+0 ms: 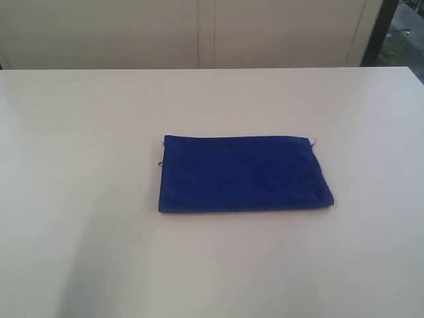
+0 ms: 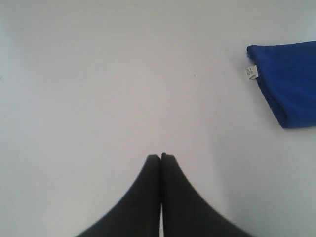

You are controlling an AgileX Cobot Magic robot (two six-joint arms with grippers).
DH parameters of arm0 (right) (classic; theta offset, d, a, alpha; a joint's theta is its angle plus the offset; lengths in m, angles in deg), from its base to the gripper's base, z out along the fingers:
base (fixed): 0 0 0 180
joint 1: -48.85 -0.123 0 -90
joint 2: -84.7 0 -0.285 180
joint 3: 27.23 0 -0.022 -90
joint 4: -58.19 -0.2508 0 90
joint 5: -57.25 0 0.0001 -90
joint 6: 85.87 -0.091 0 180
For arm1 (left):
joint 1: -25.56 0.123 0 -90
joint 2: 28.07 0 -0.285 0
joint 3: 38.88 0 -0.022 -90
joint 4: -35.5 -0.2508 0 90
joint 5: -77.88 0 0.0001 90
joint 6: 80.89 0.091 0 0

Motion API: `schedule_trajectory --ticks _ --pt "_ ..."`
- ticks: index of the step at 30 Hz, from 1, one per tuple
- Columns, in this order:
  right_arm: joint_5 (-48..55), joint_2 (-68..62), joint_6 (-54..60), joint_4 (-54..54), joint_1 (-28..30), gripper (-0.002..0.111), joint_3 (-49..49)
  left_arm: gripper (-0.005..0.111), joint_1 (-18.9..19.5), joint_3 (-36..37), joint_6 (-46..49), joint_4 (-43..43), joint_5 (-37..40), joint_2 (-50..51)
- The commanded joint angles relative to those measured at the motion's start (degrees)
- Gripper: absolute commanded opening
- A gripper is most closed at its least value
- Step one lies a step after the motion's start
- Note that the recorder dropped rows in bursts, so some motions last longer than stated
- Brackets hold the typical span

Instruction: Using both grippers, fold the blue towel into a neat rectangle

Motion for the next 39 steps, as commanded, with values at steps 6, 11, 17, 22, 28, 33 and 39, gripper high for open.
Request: schedule_trajectory --ticks 6,11,17,22,28,33,39 --pt "-1.04 0.28 0.45 0.34 0.38 0.000 0.38 0.000 0.23 0.19 -0.03 0.59 0.14 -0.29" --pt "-1.04 0.28 0.45 0.34 0.38 0.000 0.38 0.000 0.23 0.19 -0.03 0.59 0.14 -0.29" --pt "-1.04 0.28 0.45 0.34 0.38 0.000 0.38 0.000 0.23 0.19 -0.03 0.59 0.14 -0.29" --pt "-1.04 0.28 0.45 0.34 0.38 0.000 0.38 0.000 1.50 0.19 -0.04 0.59 0.25 -4.43" --pt "-1.04 0.28 0.45 0.34 0.38 0.000 0.38 0.000 3.75 0.19 -0.04 0.59 0.14 -13.47" --pt "-1.04 0.28 0.45 0.34 0.38 0.000 0.38 0.000 6.03 0.19 -0.04 0.59 0.14 -18.72" --pt "-1.04 0.28 0.45 0.34 0.38 0.000 0.38 0.000 7.06 2.48 -0.04 0.20 -0.09 -19.72"
